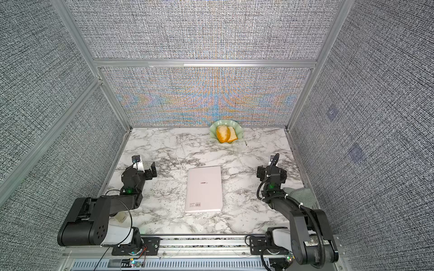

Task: Place the photos into the photo albums
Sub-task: Reset both arms

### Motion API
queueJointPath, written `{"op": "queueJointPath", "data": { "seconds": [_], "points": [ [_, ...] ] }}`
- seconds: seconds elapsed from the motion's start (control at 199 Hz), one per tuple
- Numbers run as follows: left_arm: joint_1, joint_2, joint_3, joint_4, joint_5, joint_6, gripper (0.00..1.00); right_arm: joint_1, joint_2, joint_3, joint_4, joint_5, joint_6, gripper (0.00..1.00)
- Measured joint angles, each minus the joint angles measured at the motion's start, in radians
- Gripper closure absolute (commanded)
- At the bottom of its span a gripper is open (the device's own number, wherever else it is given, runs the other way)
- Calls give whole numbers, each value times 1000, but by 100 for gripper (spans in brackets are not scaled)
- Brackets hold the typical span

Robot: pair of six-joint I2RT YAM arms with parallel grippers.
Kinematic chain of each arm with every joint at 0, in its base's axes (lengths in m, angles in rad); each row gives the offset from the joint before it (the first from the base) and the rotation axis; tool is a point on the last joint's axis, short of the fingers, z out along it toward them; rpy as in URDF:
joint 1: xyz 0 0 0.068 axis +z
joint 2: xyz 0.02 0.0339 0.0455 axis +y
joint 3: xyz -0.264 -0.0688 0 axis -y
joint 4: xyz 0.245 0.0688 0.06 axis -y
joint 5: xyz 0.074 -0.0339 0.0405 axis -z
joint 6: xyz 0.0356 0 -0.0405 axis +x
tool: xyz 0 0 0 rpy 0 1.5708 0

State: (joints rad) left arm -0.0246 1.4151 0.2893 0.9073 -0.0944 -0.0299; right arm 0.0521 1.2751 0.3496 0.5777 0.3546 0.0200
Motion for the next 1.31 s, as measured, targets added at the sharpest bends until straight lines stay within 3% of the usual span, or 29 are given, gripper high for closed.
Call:
{"op": "queueJointPath", "data": {
  "seconds": [0.483,1.309],
  "points": [
    [0,0,0,-1,0,3,1,-32,240,-51,347,-159,-18,3],
    [0,0,0,-4,0,4,0,-68,243,5,337,-257,-13,1]
  ]
}}
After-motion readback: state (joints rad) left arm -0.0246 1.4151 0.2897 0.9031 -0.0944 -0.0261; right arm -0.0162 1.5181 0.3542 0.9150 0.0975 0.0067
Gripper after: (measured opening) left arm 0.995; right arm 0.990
